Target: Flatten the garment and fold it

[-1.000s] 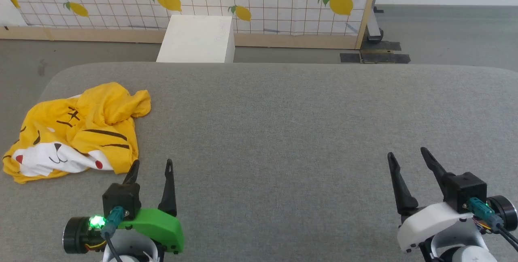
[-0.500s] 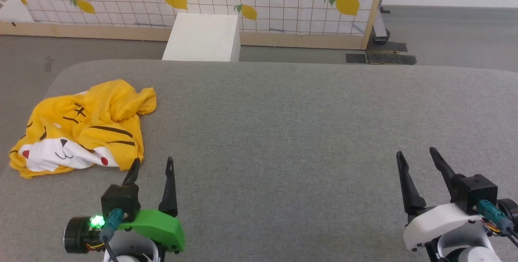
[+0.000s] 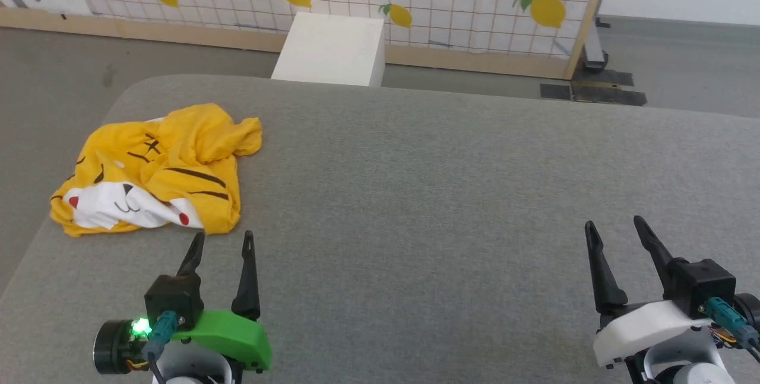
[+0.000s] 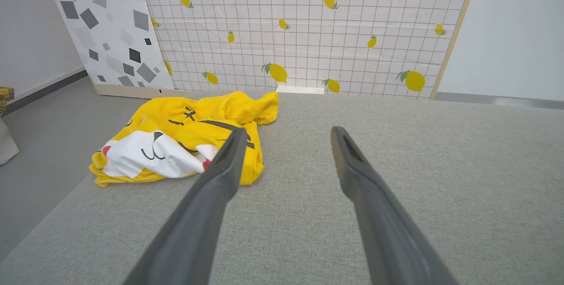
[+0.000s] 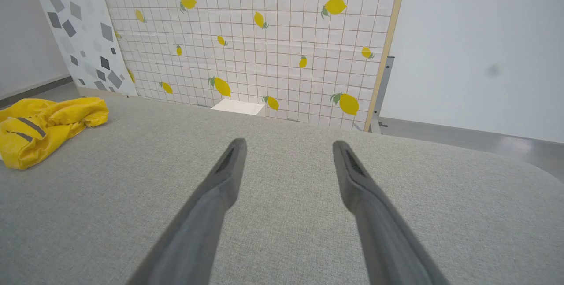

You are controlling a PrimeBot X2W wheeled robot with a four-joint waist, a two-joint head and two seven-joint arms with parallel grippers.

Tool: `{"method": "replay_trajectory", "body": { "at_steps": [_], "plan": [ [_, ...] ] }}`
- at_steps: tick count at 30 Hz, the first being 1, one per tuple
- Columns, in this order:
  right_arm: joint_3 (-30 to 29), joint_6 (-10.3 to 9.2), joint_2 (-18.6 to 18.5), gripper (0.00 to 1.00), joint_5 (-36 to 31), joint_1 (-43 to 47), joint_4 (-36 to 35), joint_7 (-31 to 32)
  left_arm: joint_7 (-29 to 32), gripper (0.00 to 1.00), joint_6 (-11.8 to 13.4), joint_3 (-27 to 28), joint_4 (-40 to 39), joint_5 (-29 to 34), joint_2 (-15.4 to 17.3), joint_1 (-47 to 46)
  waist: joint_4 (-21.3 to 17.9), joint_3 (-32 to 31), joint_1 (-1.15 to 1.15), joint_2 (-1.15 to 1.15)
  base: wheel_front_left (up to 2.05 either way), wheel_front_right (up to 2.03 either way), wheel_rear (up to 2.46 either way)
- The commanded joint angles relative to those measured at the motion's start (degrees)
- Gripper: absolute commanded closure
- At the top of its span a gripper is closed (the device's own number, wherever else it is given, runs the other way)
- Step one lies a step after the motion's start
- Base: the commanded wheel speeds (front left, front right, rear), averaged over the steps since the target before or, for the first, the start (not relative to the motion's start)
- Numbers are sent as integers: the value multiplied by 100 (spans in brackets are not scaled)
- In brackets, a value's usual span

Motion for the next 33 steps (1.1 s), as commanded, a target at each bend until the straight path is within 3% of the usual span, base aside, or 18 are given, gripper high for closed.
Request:
{"method": "replay_trajectory", "body": {
  "at_steps": [1,33],
  "plan": [
    [-11,-3,2,0,55,57,24,-69,-60,0,-18,-11,17,-100,-11,74,113,3,0,0,0,0,0],
    [115,-4,4,0,275,82,415,-445,-438,0,-89,-12,89,-294,-20,220,1343,-130,0,0,0,0,0]
  ]
}}
